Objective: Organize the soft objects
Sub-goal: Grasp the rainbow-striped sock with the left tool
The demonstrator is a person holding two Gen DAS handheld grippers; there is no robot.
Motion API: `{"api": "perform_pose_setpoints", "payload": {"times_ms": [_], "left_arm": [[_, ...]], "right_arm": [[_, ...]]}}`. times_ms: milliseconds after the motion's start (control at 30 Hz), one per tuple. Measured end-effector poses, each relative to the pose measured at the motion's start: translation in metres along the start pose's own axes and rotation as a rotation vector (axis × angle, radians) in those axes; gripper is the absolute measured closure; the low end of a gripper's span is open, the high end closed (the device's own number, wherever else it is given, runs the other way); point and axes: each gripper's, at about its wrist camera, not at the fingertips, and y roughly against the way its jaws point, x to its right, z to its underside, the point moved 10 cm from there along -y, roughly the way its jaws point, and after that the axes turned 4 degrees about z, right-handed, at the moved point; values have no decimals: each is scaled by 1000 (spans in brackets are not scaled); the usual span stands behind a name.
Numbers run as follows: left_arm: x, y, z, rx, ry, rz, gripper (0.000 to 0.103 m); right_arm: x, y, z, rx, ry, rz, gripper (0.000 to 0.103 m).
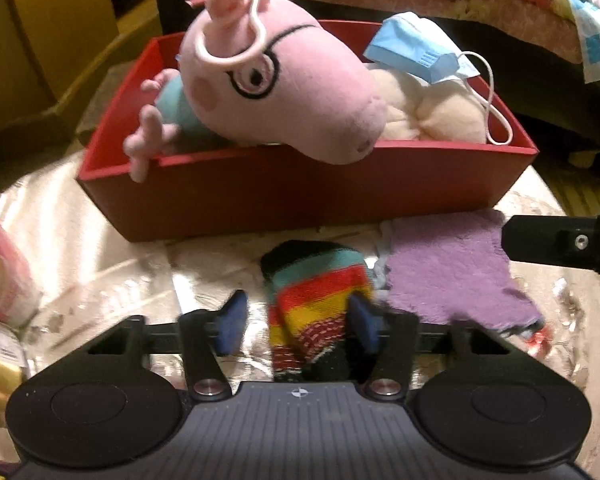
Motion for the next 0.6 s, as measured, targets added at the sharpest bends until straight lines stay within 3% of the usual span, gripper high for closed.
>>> {"api": "perform_pose_setpoints", "payload": {"times_ms": [67, 167, 300, 500, 567, 600], "left_arm": [[2, 2, 0, -8, 4, 25, 72], [-2, 9, 2, -26, 34, 50, 82], [-18, 20, 12, -53, 110, 76, 86], [-26, 42, 22, -50, 138, 60, 87], [-23, 44, 24, -55, 125, 65, 87], [-22, 45, 25, -56, 123, 67, 87]], "right_arm": [[2, -2, 0, -3, -6, 3, 79], [2, -4, 1, -11, -8, 1, 79], [-3, -9, 6, -33, -21, -35, 79], [-6, -29, 16, -79, -5, 4, 78], [-8, -37, 20, -97, 11, 16, 75], [-10, -42, 24, -118, 25, 18, 68]]}}
